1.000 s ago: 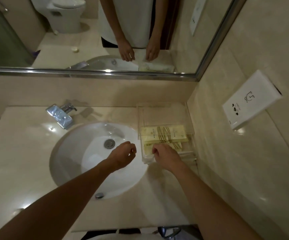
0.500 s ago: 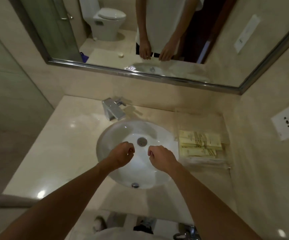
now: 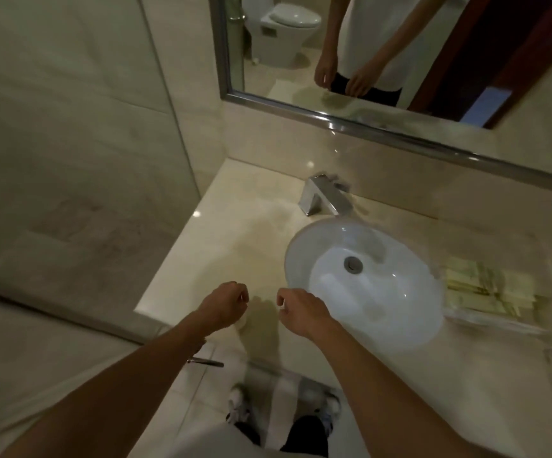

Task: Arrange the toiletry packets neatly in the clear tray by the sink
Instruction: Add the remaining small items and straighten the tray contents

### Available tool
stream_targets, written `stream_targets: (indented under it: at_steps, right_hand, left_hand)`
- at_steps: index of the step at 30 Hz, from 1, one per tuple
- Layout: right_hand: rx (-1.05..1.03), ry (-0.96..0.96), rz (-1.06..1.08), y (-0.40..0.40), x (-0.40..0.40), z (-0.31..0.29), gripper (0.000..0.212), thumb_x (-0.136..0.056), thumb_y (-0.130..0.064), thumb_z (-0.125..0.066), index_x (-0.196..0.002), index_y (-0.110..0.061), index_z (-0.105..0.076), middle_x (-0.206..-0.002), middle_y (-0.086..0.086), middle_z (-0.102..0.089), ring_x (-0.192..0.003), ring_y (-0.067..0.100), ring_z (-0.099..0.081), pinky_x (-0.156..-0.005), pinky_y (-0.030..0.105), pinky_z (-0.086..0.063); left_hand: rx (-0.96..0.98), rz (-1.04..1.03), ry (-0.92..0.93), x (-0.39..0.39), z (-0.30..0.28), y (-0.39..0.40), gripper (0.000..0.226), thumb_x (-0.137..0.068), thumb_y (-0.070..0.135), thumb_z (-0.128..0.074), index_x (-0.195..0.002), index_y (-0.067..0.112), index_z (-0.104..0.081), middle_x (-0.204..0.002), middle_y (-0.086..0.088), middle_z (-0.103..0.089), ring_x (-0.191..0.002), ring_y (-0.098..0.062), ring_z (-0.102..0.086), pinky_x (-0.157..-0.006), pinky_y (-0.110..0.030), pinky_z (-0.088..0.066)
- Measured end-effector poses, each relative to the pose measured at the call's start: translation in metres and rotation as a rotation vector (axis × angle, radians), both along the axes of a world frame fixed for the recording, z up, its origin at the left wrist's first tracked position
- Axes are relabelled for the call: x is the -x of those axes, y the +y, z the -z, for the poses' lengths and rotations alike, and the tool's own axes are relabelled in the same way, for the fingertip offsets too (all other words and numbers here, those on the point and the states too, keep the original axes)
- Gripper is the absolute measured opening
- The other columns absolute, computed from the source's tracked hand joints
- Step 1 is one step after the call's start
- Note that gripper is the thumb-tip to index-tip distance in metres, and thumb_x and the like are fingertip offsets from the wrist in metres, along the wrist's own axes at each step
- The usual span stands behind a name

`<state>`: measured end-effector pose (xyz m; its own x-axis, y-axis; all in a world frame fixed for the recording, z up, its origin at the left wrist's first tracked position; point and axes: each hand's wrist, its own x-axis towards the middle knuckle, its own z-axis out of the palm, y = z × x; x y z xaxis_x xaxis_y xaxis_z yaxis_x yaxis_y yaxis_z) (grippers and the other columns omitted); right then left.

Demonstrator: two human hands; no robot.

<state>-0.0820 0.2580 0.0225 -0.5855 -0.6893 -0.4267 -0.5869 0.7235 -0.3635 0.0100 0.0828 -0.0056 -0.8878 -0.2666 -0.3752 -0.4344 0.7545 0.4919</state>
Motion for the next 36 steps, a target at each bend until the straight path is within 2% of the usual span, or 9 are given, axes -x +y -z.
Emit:
stream_targets:
  at_steps: [4,8,12,19,22,26,32,36]
  right_hand:
    - [0.002,-0.020,-0.044,-0.023,-0.020,0.013,0.032,-0.092,-0.031,-0.056,-0.120,-0.018,-0.047,-0.122,0.007,-0.054,-0.106,0.028,-0.056,-0.081,0.038,-0.048]
    - [-0.012,-0.018,-0.079,-0.045,-0.038,0.027,0.044,-0.088,-0.029,-0.062,-0.126,-0.022,-0.043,-0.128,0.006,-0.046,-0.114,0.029,-0.049,-0.081,0.039,-0.045]
    - [0.017,-0.011,-0.094,-0.063,-0.053,0.042,0.049,-0.083,-0.026,-0.067,-0.126,-0.021,-0.045,-0.127,0.005,-0.046,-0.114,0.028,-0.048,-0.079,0.036,-0.042]
    - [0.009,0.090,-0.141,-0.075,-0.065,0.060,0.040,-0.083,-0.017,-0.068,-0.119,-0.018,-0.050,-0.122,0.006,-0.051,-0.109,0.027,-0.051,-0.079,0.036,-0.045]
    - [-0.014,0.097,-0.143,-0.072,-0.064,0.060,0.045,-0.083,-0.018,-0.067,-0.123,-0.017,-0.048,-0.125,0.007,-0.049,-0.111,0.027,-0.049,-0.081,0.036,-0.045]
    - [-0.005,0.081,-0.065,-0.053,-0.054,0.051,0.043,-0.082,-0.026,-0.068,-0.119,-0.015,-0.051,-0.123,0.007,-0.050,-0.110,0.027,-0.049,-0.079,0.034,-0.042]
    - [0.024,0.123,0.134,0.006,-0.015,0.016,0.040,-0.080,-0.033,-0.066,-0.114,-0.015,-0.053,-0.116,0.005,-0.051,-0.106,0.026,-0.051,-0.072,0.032,-0.040]
    - [0.034,0.142,0.330,0.065,0.016,-0.014,0.043,-0.078,-0.037,-0.066,-0.114,-0.016,-0.053,-0.115,0.005,-0.052,-0.107,0.026,-0.052,-0.078,0.035,-0.046]
  left_hand:
    - [-0.004,-0.026,-0.043,-0.023,0.010,-0.020,0.022,-0.085,0.014,-0.051,-0.104,0.011,-0.063,-0.106,-0.011,-0.061,-0.102,-0.027,-0.057,-0.088,-0.039,-0.048]
    - [0.007,-0.065,-0.079,-0.042,0.018,-0.033,0.022,-0.086,0.016,-0.051,-0.106,0.013,-0.062,-0.108,-0.009,-0.059,-0.103,-0.026,-0.055,-0.086,-0.037,-0.047]
    - [0.008,-0.088,-0.115,-0.056,0.026,-0.043,0.022,-0.087,0.015,-0.050,-0.106,0.014,-0.061,-0.107,-0.008,-0.059,-0.102,-0.024,-0.055,-0.086,-0.036,-0.047]
    - [-0.009,-0.129,-0.115,-0.069,0.035,-0.049,0.021,-0.088,0.016,-0.051,-0.107,0.014,-0.059,-0.107,-0.005,-0.058,-0.091,-0.020,-0.059,-0.081,-0.034,-0.051]
    - [0.003,-0.109,-0.115,-0.065,0.034,-0.047,0.022,-0.088,0.015,-0.052,-0.108,0.014,-0.059,-0.109,-0.005,-0.058,-0.096,-0.020,-0.056,-0.081,-0.032,-0.049]
    - [0.069,-0.020,-0.127,-0.048,0.029,-0.037,0.023,-0.087,0.018,-0.050,-0.109,0.015,-0.057,-0.110,-0.006,-0.058,-0.102,-0.023,-0.054,-0.083,-0.036,-0.049]
    - [0.109,0.219,-0.058,0.001,0.010,0.008,0.022,-0.090,0.026,-0.048,-0.104,0.010,-0.056,-0.106,-0.011,-0.059,-0.099,-0.028,-0.056,-0.077,-0.035,-0.046]
    - [0.109,0.330,0.051,0.053,-0.011,0.056,0.022,-0.093,0.026,-0.045,-0.101,0.009,-0.057,-0.104,-0.011,-0.061,-0.100,-0.028,-0.057,-0.076,-0.035,-0.046]
